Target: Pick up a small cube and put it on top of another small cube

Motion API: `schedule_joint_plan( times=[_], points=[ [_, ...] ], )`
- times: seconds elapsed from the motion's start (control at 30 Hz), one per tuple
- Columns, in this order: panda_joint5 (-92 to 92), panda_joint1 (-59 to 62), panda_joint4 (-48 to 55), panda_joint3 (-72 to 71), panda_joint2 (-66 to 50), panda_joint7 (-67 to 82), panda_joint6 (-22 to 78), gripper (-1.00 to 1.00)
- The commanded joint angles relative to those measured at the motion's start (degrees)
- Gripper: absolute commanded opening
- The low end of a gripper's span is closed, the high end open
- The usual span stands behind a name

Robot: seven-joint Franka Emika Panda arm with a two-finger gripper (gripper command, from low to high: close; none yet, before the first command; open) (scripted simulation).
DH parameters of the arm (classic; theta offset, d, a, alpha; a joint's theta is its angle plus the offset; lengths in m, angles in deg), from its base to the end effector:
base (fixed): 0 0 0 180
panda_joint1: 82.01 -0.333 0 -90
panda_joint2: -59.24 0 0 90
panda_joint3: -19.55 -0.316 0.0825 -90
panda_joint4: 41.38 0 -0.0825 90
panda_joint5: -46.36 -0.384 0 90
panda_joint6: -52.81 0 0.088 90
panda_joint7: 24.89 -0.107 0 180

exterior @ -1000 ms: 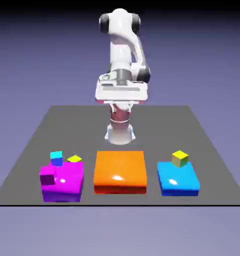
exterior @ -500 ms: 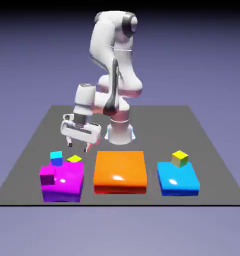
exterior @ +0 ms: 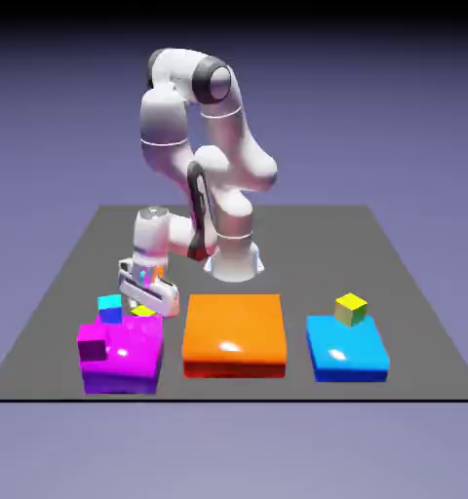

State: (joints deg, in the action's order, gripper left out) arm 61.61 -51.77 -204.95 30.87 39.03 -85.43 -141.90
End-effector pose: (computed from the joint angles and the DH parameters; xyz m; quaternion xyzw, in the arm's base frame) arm 0.2730 -0.2158 0.1250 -0.7286 0.6785 -0.0938 0.0035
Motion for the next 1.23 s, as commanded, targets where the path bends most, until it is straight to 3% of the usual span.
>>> schedule_joint_plan(
  times=[0.0,0.33,0.6,0.8,0.9,1.1,1.13,1.2],
  points=[
    [-0.2,0.7,-0.6,-0.7,2.1,0.4,1.5,-1.0],
    [-1.8,6.6,-5.7,-6.3,19.3,2.9,13.7,-1.0],
    [-12.6,8.0,10.1,-0.5,23.1,12.7,32.2,-1.0],
    [-17.7,2.0,18.9,-1.9,28.2,24.5,46.8,-1.0],
    [-16.7,-1.0,18.0,-4.3,29.3,26.7,47.5,-1.0],
    [-20.3,-0.8,17.3,-5.3,18.8,29.4,36.5,-1.0],
    [-20.3,-0.8,17.3,-5.3,18.8,29.4,36.5,1.0],
    [-19.6,-0.8,17.4,-5.1,20.9,28.9,38.7,1.0]
  ],
)
